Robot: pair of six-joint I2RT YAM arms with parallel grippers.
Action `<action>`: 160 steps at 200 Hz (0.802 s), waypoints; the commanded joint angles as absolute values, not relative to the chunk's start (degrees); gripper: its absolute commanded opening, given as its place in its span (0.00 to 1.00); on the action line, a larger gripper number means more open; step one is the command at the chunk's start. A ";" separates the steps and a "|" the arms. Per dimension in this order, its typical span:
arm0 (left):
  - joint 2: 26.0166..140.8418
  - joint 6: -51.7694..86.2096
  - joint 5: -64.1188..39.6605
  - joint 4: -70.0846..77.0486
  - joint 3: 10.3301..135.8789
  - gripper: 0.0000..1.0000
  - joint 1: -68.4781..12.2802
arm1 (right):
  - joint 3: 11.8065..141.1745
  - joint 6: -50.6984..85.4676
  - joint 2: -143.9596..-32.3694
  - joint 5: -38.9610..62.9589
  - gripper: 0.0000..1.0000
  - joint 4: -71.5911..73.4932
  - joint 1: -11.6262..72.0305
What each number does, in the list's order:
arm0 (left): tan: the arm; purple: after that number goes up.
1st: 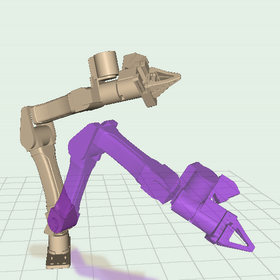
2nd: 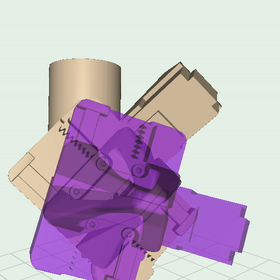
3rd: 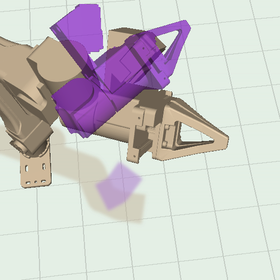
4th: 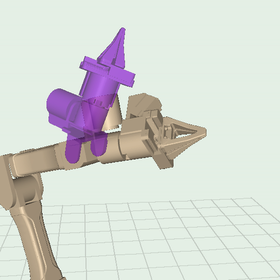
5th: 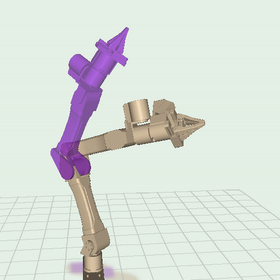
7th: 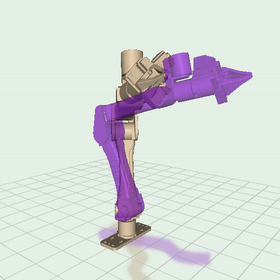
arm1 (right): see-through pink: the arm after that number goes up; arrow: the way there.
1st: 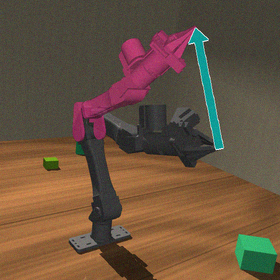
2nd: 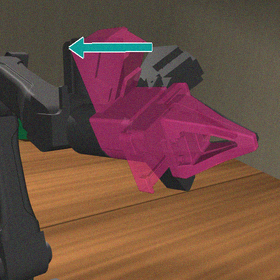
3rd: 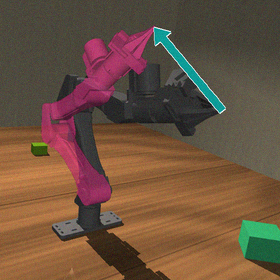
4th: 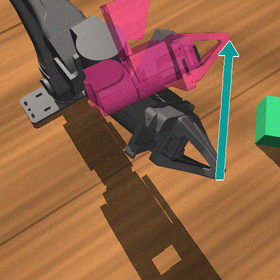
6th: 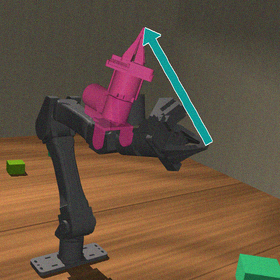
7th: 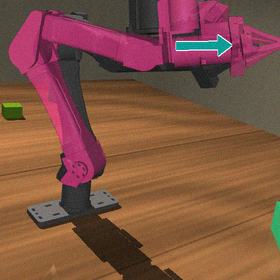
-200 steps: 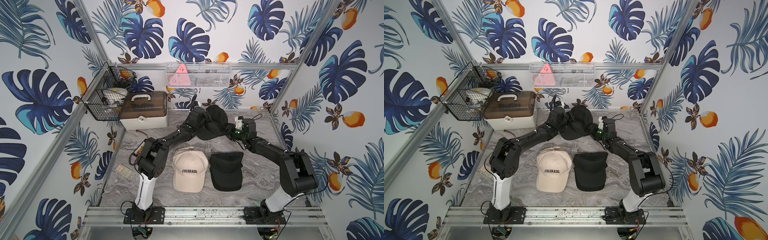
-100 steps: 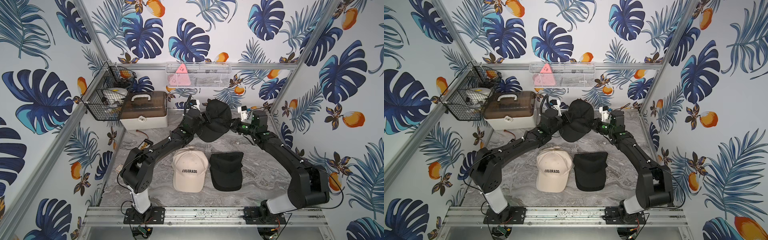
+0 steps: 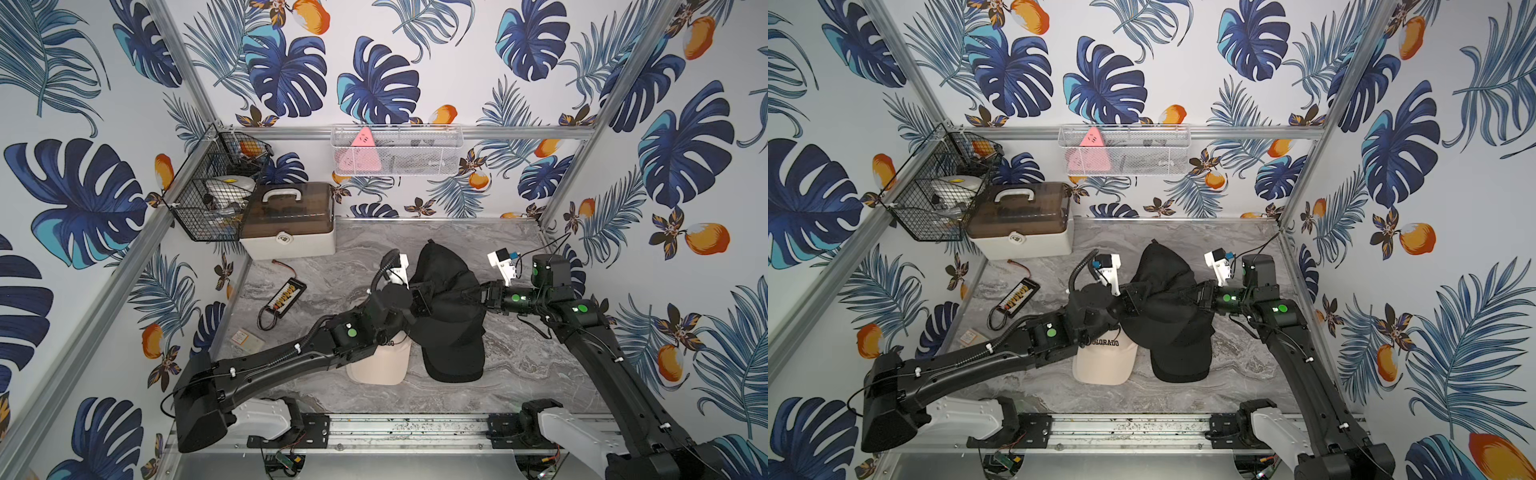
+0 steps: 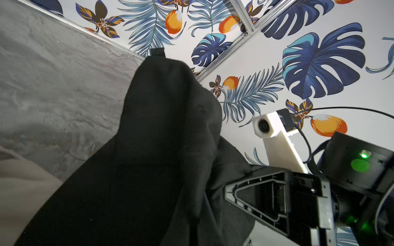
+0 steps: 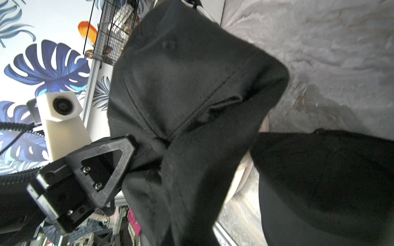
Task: Stack the baseball caps by color
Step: Place the baseball cap on the baseball cap.
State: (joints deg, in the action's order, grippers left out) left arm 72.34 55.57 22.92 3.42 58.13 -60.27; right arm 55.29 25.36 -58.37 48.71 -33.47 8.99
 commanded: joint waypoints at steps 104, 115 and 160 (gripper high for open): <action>76.80 57.35 29.21 2.94 55.02 0.21 -74.98 | 54.23 18.06 -66.26 11.44 0.13 -40.30 8.17; 77.31 55.69 29.12 2.57 55.86 0.23 -74.92 | 54.37 17.78 -67.19 10.81 0.16 -39.79 8.17; 77.23 46.17 29.88 0.74 58.40 0.32 -73.16 | 53.63 15.34 -68.82 12.09 0.19 -39.27 8.13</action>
State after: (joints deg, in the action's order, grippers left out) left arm 77.43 54.30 28.71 1.67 55.99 -74.78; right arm 54.26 17.12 -68.66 12.08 -40.60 8.14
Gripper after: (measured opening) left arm 0.290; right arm 0.190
